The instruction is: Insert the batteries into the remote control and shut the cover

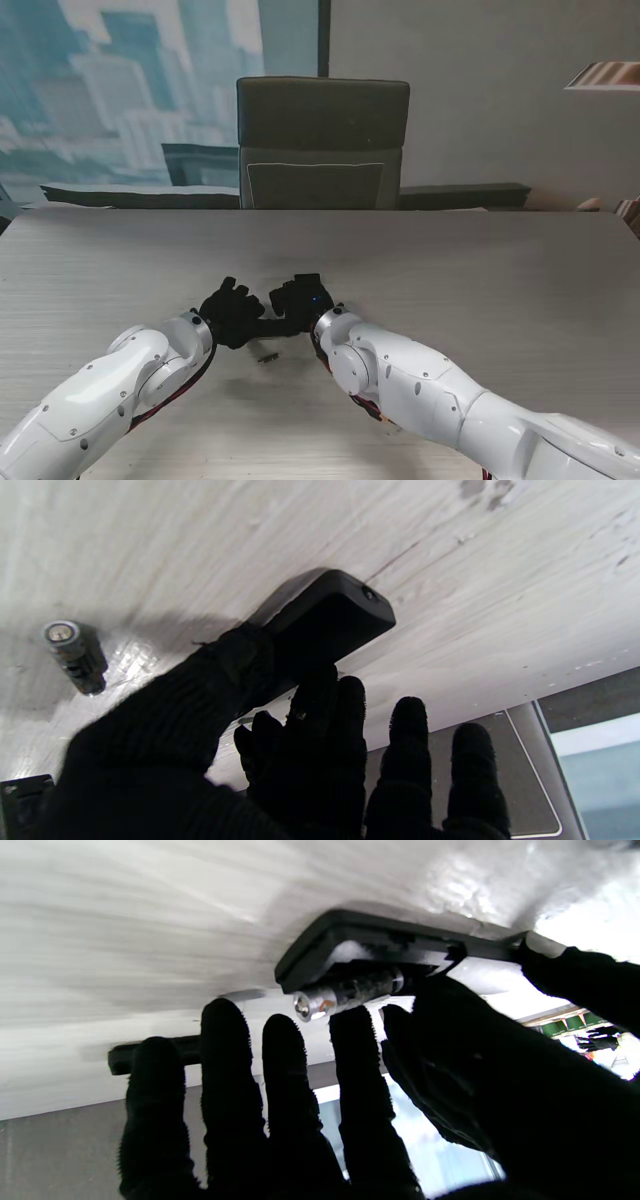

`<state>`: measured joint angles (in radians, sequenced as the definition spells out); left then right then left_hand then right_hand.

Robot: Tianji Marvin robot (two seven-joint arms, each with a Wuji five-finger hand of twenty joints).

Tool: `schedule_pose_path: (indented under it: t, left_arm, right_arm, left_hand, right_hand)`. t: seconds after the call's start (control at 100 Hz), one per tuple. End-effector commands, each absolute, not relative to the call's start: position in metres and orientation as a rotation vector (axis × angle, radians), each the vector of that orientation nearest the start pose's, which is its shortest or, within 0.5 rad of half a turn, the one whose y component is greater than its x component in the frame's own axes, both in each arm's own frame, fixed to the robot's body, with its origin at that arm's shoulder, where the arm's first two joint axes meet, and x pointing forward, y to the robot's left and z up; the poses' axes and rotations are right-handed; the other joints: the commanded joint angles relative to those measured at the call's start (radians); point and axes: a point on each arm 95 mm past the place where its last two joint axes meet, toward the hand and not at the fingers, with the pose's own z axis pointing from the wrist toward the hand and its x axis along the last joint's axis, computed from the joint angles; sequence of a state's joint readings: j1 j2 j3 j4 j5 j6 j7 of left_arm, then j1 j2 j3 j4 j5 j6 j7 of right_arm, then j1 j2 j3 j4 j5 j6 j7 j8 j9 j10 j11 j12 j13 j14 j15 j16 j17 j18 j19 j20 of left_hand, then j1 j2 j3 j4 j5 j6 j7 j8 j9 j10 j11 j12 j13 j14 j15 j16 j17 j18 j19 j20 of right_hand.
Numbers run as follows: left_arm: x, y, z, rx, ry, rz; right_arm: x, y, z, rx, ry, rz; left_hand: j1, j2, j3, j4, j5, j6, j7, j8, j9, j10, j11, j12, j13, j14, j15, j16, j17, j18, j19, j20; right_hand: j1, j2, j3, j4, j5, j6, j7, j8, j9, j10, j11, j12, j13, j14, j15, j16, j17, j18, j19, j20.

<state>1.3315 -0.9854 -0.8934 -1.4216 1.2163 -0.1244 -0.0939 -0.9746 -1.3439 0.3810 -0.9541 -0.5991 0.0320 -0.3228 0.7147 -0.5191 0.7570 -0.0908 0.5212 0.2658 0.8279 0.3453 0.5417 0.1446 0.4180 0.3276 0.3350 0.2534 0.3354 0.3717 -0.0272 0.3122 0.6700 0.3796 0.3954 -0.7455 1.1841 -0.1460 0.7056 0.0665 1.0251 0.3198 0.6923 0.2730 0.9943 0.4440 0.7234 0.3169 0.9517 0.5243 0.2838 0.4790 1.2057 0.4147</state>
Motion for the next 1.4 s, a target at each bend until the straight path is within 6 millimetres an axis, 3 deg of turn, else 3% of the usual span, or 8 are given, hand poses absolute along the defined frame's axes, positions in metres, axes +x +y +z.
schedule_pose_path:
  t: [0.0,0.16,0.51,0.81,1.03,1.39]
  left_arm:
    - [0.401,-0.022,-0.398,-0.846,2.116,-1.128]
    - [0.400,-0.022,-0.397,-0.842,2.113,-1.124]
    - [0.400,-0.021,-0.396,-0.832,2.108,-1.127]
    - [0.398,-0.017,-0.392,-0.824,2.085,-1.128]
    - [0.395,-0.012,-0.389,-0.848,2.050,-1.143]
    - [0.385,0.000,-0.383,-0.839,1.985,-1.128]
  right_arm:
    - [0.447,0.186,-0.397,1.145,1.757,1.692]
    - [0.448,0.183,-0.392,1.139,1.731,1.721]
    - [0.449,0.176,-0.385,1.126,1.690,1.746]
    - [0.448,0.174,-0.384,1.130,1.680,1.752]
    - [0.447,0.175,-0.384,1.144,1.676,1.757]
    - [0.447,0.175,-0.382,1.152,1.672,1.770]
  left_hand:
    - [0.027,0.044,-0.052,-0.009,0.131,-0.306,0.115,0.027,0.012,-0.004,0.013,0.009,-0.006,0.008,0.006,-0.006,-0.011,0.009,0.014,-0.010]
    - [-0.003,0.044,-0.061,-0.007,0.119,-0.299,0.102,0.020,0.007,-0.002,0.009,0.007,-0.010,0.009,0.005,-0.006,-0.013,0.009,0.013,-0.010]
    - [-0.192,0.126,0.006,0.036,0.101,-0.230,-0.112,0.025,-0.021,0.007,-0.006,-0.001,-0.024,0.012,-0.005,-0.005,-0.020,0.009,0.001,-0.008]
    - [-0.231,0.151,0.013,0.062,0.070,-0.212,-0.191,0.022,-0.035,0.010,-0.014,-0.005,-0.027,0.012,-0.009,-0.005,-0.021,0.009,-0.001,-0.006]
    - [-0.250,0.159,-0.027,0.064,-0.046,-0.189,-0.371,-0.039,-0.090,0.021,-0.048,-0.024,-0.046,0.012,-0.022,-0.008,-0.028,0.005,-0.011,-0.004]
    - [-0.256,0.160,-0.050,0.064,-0.038,-0.159,-0.393,-0.050,-0.080,0.018,-0.037,-0.021,-0.041,0.015,-0.024,-0.006,-0.029,0.007,-0.016,-0.001]
  right_hand:
    - [-0.033,0.026,-0.009,0.025,-0.030,0.013,-0.023,0.030,-0.028,0.021,-0.005,0.017,-0.023,-0.008,-0.020,-0.016,-0.018,0.001,-0.010,-0.009]
    - [-0.044,0.041,-0.021,0.029,-0.074,0.018,-0.032,0.043,-0.069,0.020,-0.011,0.017,-0.054,-0.017,-0.040,-0.022,-0.035,-0.008,-0.020,-0.013]
    - [-0.047,0.053,-0.029,0.032,-0.085,0.020,-0.033,0.056,-0.080,0.018,-0.013,0.015,-0.062,-0.021,-0.053,-0.025,-0.042,-0.008,-0.028,-0.018]
    - [-0.047,0.054,-0.031,0.032,-0.084,0.021,-0.035,0.061,-0.076,0.019,-0.012,0.015,-0.058,-0.018,-0.053,-0.024,-0.042,-0.006,-0.029,-0.020]
    - [-0.046,0.055,-0.032,0.033,-0.084,0.023,-0.036,0.064,-0.072,0.020,-0.012,0.015,-0.055,-0.017,-0.052,-0.024,-0.040,-0.006,-0.028,-0.021]
    - [-0.049,0.057,-0.031,0.033,-0.083,0.024,-0.037,0.066,-0.068,0.019,-0.013,0.014,-0.051,-0.017,-0.052,-0.025,-0.036,-0.004,-0.027,-0.021]
